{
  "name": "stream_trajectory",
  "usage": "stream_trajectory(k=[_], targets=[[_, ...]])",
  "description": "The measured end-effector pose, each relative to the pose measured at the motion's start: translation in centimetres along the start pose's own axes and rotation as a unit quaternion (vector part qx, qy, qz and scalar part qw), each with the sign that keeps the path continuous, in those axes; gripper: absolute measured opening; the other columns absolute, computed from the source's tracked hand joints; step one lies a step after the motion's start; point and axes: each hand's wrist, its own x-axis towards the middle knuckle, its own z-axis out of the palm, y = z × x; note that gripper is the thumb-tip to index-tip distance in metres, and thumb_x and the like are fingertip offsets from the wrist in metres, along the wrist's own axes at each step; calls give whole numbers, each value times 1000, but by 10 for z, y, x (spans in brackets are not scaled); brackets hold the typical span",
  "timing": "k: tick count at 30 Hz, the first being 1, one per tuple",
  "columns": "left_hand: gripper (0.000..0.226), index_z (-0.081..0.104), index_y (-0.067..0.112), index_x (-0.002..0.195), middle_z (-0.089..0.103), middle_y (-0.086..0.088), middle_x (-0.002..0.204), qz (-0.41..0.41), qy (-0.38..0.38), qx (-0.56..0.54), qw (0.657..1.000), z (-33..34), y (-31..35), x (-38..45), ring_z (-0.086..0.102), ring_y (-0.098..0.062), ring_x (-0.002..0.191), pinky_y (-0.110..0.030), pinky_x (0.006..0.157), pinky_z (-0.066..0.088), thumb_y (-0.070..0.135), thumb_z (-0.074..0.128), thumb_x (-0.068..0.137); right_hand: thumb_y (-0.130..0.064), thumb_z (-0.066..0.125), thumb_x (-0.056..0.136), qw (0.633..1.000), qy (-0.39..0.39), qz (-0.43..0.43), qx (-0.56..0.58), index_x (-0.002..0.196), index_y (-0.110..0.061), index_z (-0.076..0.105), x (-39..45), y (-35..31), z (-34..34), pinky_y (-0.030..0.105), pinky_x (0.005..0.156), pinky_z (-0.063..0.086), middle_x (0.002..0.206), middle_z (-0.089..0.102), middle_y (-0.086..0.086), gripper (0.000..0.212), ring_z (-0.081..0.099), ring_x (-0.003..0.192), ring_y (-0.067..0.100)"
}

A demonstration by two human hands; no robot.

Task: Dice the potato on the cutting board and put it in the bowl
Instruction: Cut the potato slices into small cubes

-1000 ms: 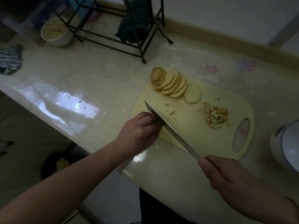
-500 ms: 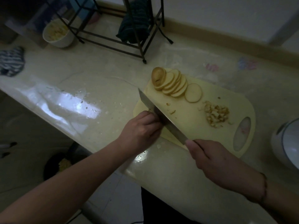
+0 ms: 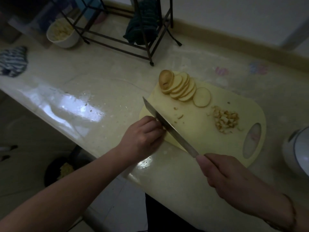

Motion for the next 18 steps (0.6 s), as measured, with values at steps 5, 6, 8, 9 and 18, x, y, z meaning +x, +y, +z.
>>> stream_trajectory(k=[5, 6, 8, 9, 18], targets=[[15, 76, -2, 93, 71, -17, 94, -9, -2, -8, 1000, 1, -1, -3, 67, -34, 84, -39, 68, 56, 9, 65, 93, -77, 22, 78, 1000, 11, -1, -18, 67, -20, 47, -4, 4, 3, 25, 56, 38, 63, 57, 0, 63, 50, 55, 11], [16, 76, -1, 92, 71, -16, 94, -8, -1, -10, 1000, 1, 0, -2, 68, -33, 83, -39, 67, 56, 9, 64, 93, -77, 21, 78, 1000, 11, 0, -22, 67, -20, 47, -5, 5, 3, 26, 57, 39, 62, 57, 0, 63, 51, 56, 11], [17, 76, -1, 93, 72, -16, 94, -8, -4, -7, 1000, 1, -1, -2, 68, -32, 82, -38, 67, 56, 10, 64, 93, -77, 20, 79, 999, 9, -2, -31, 70, -23, 47, -7, 7, 3, 28, 58, 40, 63, 58, -2, 61, 52, 56, 10], [16, 77, -1, 93, 72, -16, 94, -9, -6, -5, 1000, 1, -2, -2, 68, -32, 82, -38, 67, 56, 10, 64, 93, -77, 20, 79, 999, 8, -3, -35, 72, -27, 48, -9, 8, 2, 27, 59, 40, 63, 59, -4, 58, 53, 57, 10], [19, 77, 0, 94, 72, -14, 93, -14, 0, -11, 1000, 3, -3, -2, 67, -31, 80, -37, 67, 55, 12, 62, 95, -69, 22, 83, 999, 8, 11, -43, 60, -22, 45, -5, 7, 8, 24, 59, 37, 65, 59, -11, 58, 54, 59, 8]])
